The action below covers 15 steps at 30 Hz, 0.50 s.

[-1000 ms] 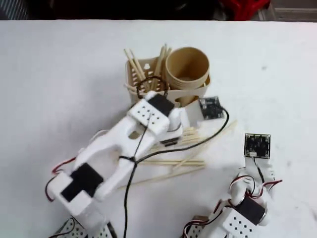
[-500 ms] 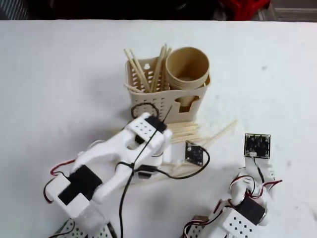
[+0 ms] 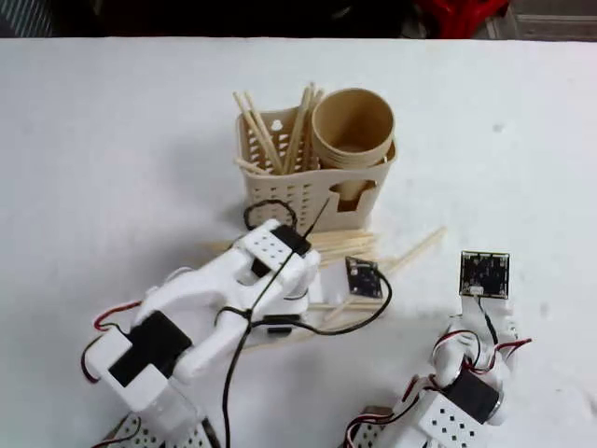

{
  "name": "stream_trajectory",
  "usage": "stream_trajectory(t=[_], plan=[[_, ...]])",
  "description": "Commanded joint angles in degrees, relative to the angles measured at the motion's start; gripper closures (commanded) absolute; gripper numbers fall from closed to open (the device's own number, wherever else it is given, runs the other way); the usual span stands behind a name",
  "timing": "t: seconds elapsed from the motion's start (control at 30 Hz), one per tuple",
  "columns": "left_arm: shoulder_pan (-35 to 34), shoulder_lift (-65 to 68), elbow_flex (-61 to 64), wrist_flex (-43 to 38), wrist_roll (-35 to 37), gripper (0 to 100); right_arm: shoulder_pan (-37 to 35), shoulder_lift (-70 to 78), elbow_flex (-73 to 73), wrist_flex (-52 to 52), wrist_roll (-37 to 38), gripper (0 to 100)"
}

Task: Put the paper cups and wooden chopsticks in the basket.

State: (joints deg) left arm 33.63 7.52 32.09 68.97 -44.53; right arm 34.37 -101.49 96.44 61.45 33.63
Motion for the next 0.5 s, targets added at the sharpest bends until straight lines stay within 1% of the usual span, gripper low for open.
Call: stream_trajectory(t=[0.0,0.07,0.17,0.23,0.33,0.47], plan=[[-2.9,-3.3,-1.4,-1.5,1.3,87,0.3,0.0,0.4,-0.9,0.4,98.1],[-3.4,-3.4,-3.8,2.2,1.3,87,0.0,0.0,0.4,-1.1,0.4,98.1],[-3.5,-3.9,-7.6,10.9,0.8,87,-1.6,0.4,0.4,-1.5,0.4,98.1],[-4.1,-5.6,-7.2,13.4,0.8,87,-1.8,0.4,0.4,-1.6,0.4,98.1],[-6.9,-10.2,-2.1,11.1,-1.1,87,-1.8,0.4,0.4,-1.6,0.4,98.1],[-9.5,-19.9,9.3,6.0,-5.2,87,-2.0,0.4,0.4,-1.6,0.4,98.1]])
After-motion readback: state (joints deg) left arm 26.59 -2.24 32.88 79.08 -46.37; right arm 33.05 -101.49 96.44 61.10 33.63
